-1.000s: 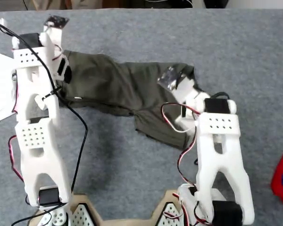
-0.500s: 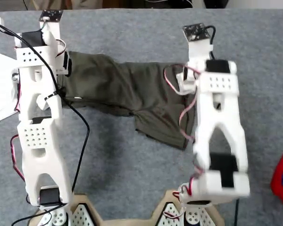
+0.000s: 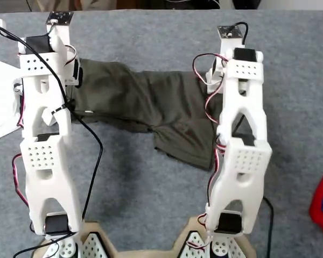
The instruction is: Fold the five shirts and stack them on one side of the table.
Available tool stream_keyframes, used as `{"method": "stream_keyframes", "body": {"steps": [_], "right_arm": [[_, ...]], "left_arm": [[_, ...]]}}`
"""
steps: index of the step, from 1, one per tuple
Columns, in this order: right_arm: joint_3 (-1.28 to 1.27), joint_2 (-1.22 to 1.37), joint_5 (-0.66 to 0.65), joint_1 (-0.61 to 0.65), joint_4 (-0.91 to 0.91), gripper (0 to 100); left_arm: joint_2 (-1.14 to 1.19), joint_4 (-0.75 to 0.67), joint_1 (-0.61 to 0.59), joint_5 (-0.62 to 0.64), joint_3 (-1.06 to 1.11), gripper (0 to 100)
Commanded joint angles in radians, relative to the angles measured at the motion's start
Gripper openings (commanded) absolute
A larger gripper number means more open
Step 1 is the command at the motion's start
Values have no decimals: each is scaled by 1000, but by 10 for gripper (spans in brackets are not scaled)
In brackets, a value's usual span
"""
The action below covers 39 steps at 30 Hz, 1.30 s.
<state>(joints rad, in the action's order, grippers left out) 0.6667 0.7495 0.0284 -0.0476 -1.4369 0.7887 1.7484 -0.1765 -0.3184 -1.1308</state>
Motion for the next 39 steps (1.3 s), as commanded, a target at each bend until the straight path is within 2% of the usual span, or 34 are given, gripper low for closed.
{"method": "stream_keyframes", "body": {"steps": [1, 5, 14, 22, 34, 39], "right_arm": [[162, 68, 11, -10, -43, 252], [312, 143, 35, 1, -110, 330], [529, 295, 195, 88, -207, 328], [645, 427, 269, 91, -210, 170], [722, 499, 267, 15, -236, 154], [727, 493, 252, -21, -241, 28]], "left_arm": [[-16, 9, 12, 9, -37, 122], [-15, 9, 12, 9, -37, 122], [-24, 9, 43, 9, 52, 122], [-24, 9, 44, 9, 49, 122], [-24, 9, 44, 9, 54, 122], [-24, 9, 44, 9, 54, 122]]}}
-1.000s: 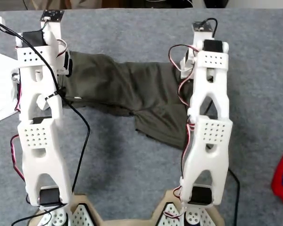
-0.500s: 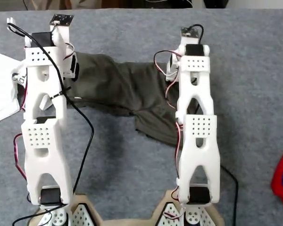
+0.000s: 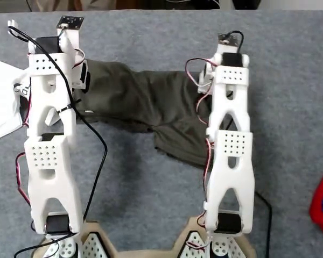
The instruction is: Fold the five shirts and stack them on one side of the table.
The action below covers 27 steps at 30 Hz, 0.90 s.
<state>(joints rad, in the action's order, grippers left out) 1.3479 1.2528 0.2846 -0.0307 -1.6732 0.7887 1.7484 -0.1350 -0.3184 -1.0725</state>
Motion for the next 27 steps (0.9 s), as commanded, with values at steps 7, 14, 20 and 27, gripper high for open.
{"method": "stream_keyframes", "body": {"steps": [7, 14, 20, 27], "right_arm": [[154, -10, -101, -128, -31, 6], [174, -10, -170, -180, -31, 6], [173, -10, -203, -93, -87, 107], [137, -2, -190, -25, -104, 228]], "left_arm": [[-24, 9, 0, 9, -5, 122], [-22, 9, 8, 9, -5, 122], [-19, 9, 8, 8, -5, 122], [-19, 9, 5, 6, -5, 122]]}}
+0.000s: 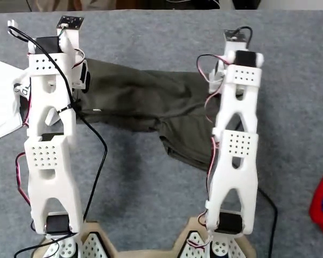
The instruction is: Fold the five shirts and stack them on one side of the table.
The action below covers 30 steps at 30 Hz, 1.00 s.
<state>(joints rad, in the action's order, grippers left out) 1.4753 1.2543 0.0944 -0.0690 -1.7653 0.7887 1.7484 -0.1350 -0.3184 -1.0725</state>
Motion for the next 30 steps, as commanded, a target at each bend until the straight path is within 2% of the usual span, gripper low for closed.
{"method": "stream_keyframes", "body": {"steps": [1, 6, 18, 24, 30], "right_arm": [[-5, -4, 18, 13, -9, 221], [-81, -4, 80, 7, 17, 168], [-102, -4, 78, 10, 26, 7], [-48, -22, 75, -24, 20, 5], [-13, -48, 35, -142, 23, 5]], "left_arm": [[-19, 9, 3, 8, -5, 122], [-19, 9, 6, 8, -5, 122], [-22, 9, 0, 8, -5, 122], [-22, 9, 0, 8, -5, 122], [-22, 9, -2, 8, -6, 122]]}}
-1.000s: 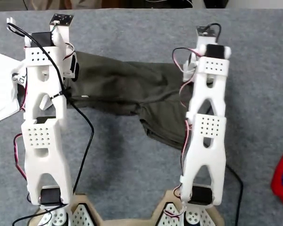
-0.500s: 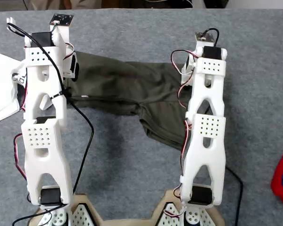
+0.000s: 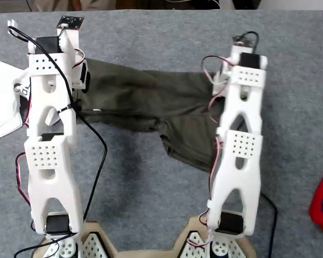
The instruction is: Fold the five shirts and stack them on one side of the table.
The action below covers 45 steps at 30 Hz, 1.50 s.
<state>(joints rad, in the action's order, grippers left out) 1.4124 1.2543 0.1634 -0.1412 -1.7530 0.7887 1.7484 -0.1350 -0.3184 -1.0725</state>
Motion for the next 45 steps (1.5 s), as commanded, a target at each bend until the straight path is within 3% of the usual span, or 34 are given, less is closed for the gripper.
{"method": "stream_keyframes", "body": {"steps": [1, 11, 20, 27, 29, 39, 45], "right_arm": [[53, -50, -51, -93, 11, 5], [53, -133, -97, -249, 34, 5], [47, -160, -164, -269, 41, 12], [56, -179, -242, -245, 8, 242], [56, -206, -258, -232, -14, 261], [47, -378, -250, -188, -29, 246], [31, -338, -258, -97, -15, 5]], "left_arm": [[-22, 9, -2, 8, -6, 122], [-22, 9, -2, 8, -5, 122], [-24, 9, 9, 11, -3, 122], [-25, 9, 126, 100, -14, 120], [-47, 9, 169, 133, -14, 119], [-70, 0, 356, 186, 8, 50], [104, -80, 368, 187, 8, 46]]}}
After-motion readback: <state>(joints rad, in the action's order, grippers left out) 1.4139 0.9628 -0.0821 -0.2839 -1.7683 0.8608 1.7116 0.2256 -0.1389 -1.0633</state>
